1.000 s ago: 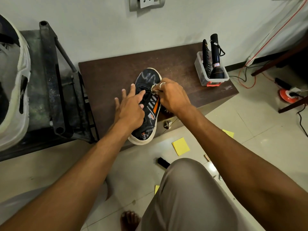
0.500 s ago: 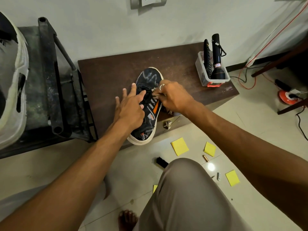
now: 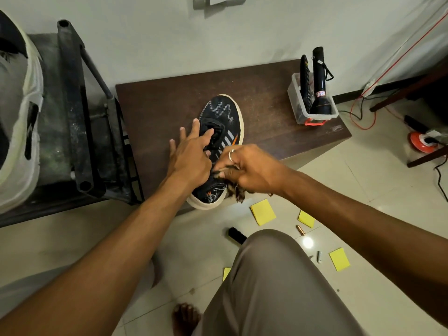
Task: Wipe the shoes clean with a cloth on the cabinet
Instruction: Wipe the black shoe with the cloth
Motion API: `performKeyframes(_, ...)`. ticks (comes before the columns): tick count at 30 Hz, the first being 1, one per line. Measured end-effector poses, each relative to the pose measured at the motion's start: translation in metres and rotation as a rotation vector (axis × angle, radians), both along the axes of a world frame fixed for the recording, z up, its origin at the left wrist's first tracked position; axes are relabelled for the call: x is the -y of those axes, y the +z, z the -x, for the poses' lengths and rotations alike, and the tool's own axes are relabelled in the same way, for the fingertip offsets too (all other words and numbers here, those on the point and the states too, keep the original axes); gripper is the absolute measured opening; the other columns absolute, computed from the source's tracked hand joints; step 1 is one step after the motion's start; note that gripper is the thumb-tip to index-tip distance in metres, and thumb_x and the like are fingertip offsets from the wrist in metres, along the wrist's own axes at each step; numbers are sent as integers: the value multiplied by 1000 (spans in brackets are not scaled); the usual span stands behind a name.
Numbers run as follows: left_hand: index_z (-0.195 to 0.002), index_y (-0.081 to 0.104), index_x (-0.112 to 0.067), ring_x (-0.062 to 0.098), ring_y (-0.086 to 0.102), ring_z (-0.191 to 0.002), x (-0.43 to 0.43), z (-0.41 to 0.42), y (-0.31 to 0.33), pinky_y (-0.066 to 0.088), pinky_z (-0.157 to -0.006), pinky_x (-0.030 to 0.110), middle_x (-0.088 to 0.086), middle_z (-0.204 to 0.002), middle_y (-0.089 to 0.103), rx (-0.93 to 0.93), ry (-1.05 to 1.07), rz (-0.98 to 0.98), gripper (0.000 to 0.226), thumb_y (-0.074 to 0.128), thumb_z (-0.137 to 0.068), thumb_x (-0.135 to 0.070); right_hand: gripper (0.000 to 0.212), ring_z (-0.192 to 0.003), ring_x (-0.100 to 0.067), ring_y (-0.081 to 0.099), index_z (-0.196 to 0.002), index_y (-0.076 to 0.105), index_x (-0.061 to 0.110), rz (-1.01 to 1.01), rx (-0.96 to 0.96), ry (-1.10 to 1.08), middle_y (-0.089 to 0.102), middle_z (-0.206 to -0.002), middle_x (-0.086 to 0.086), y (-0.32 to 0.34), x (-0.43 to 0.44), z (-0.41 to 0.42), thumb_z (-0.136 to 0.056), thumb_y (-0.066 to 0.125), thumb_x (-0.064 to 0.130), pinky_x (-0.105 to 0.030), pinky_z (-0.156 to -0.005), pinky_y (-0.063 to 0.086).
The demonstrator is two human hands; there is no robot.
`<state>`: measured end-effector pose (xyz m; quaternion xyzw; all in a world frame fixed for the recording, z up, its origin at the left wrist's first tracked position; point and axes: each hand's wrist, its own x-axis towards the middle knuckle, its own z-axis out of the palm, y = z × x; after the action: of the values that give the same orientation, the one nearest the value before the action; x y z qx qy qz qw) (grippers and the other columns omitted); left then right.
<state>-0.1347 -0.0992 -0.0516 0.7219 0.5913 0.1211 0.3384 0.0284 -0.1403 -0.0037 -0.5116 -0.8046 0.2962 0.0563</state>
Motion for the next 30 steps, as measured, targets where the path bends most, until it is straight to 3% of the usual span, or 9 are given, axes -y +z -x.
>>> performKeyframes(2, -160, 26, -29, 30, -10, -157, 0, 0, 0, -8, -124, 50, -1, -171, -3, 0, 3, 1, 68, 46, -102, 0, 18, -97, -10, 66, -112, 79, 17, 26, 4, -9, 69, -105, 5, 0, 2, -7, -96, 70, 13, -21, -89, 53)
performKeyframes(5, -160, 27, -29, 31, -10, -156, 0, 0, 1, -8, -123, 51, -1, -171, -3, 5, -3, 5, 66, 45, -103, -1, 20, -101, -15, 66, -114, 78, 17, -66, 54, -210, 68, -110, 2, -9, -7, -15, -97, 69, 14, -36, -92, 56)
performKeyframes(8, -160, 27, -29, 31, -9, -157, 2, 0, 1, -7, -123, 51, -1, -171, -2, -6, 6, -9, 66, 46, -103, -2, 17, -87, 2, 59, -111, 79, 16, -25, -91, -259, 61, -96, 10, -12, 22, 3, -98, 68, 16, -15, -78, 49)
performKeyframes(10, -160, 26, -29, 31, -9, -157, 2, -1, 1, -7, -124, 51, -1, -171, -2, -16, 1, -16, 67, 46, -103, -1, 20, -85, 2, 57, -115, 78, 18, 4, -149, -275, 56, -90, 12, -14, 38, 7, -97, 69, 17, -12, -77, 45)
performKeyframes(15, -160, 26, -29, 31, -9, -157, 2, -1, 2, -7, -124, 51, -1, -171, -3, -12, -5, -3, 65, 45, -103, -3, 17, -96, -12, 62, -110, 80, 18, -22, -131, -430, 67, -99, -2, -19, 23, 2, -95, 71, 16, -32, -89, 54)
performKeyframes(18, -160, 26, -29, 31, -9, -156, 2, -2, 2, -7, -124, 52, -1, -171, -2, -21, -1, -14, 65, 45, -104, -3, 15, -87, -1, 61, -108, 80, 22, 49, -185, -384, 65, -88, 9, -13, 44, 10, -97, 69, 21, -11, -74, 46)
performKeyframes(21, -160, 26, -29, 31, -9, -157, 2, -2, 3, -7, -124, 52, 0, -171, -3, -22, -1, -13, 66, 45, -103, -2, 17, -86, 5, 60, -110, 80, 22, 41, -179, -467, 63, -88, 19, -17, 42, 2, -97, 69, 22, -1, -70, 40)
performKeyframes(25, -160, 26, -29, 31, -9, -157, 3, -1, 1, -8, -124, 52, -1, -171, -3, -13, 5, -8, 66, 45, -103, -2, 14, -86, -1, 65, -104, 81, 25, 30, -223, -553, 70, -98, 7, -22, 41, 10, -97, 69, 24, -7, -68, 43)
performKeyframes(30, -160, 27, -29, 30, -10, -157, 3, -2, 0, -8, -124, 50, -2, -171, -3, -6, 10, -5, 66, 45, -103, -1, 16, -89, 7, 62, -110, 79, 27, 91, -275, -551, 67, -96, 13, -21, 53, 7, -96, 72, 26, -3, -69, 42)
